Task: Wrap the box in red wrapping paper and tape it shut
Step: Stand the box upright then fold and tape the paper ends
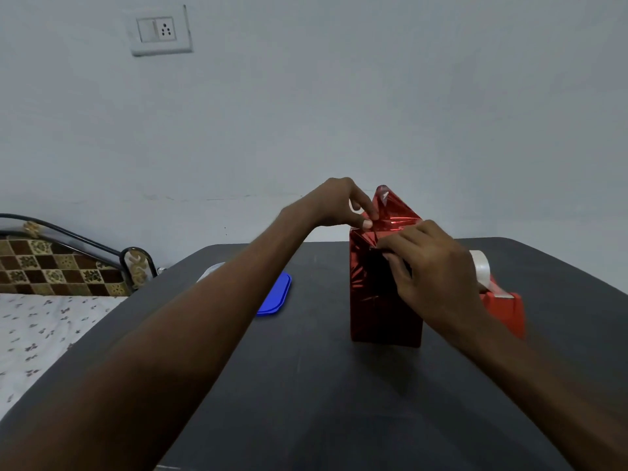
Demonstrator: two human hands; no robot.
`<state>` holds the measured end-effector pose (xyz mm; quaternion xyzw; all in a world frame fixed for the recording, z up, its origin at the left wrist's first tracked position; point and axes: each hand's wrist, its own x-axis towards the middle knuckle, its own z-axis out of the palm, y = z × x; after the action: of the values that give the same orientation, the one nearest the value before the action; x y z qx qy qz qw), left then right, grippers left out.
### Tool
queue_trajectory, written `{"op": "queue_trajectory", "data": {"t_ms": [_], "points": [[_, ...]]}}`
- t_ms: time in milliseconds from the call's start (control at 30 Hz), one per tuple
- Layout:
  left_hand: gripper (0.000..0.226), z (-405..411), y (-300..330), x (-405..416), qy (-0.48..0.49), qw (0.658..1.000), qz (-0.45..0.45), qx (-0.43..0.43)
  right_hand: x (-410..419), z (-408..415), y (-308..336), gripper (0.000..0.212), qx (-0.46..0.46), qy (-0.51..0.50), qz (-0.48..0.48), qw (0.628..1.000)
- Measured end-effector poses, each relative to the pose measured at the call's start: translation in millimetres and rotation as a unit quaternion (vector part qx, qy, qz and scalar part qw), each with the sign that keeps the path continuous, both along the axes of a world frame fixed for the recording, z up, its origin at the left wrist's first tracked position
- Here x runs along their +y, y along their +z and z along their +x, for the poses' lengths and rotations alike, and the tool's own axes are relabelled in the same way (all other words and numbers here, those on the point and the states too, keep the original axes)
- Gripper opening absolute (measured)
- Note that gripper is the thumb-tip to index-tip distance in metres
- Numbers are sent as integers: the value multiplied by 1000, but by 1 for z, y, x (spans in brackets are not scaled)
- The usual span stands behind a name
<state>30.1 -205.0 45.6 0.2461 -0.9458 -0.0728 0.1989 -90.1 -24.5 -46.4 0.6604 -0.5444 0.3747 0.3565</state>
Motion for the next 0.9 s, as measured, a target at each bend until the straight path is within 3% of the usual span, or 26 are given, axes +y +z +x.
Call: {"op": "queue_trajectory", "data": {"t_ms": [167, 367, 467, 567, 700, 900], "points": [[27, -8, 5, -2, -10, 999, 9, -44, 4, -2, -6, 24, -8, 9, 3, 1000], [27, -10, 6, -5, -12, 996, 61, -65, 1, -13, 24, 24, -207, 17, -109, 972], [31, -12, 7, -3, -14, 995, 69, -73, -23, -38, 40, 22, -274, -74, 1, 959], [39, -15, 8, 0, -6, 993, 84, -86, -40, -51, 38, 16, -328, -53, 156, 930], [34, -19, 6, 1, 12, 989, 133, -58, -45, -54, 27, 13, -374, 1, 144, 916], [36, -19, 1, -4, -11, 991, 125, -48, -47, -58, 23, 13, -370, 28, 143, 918]]}}
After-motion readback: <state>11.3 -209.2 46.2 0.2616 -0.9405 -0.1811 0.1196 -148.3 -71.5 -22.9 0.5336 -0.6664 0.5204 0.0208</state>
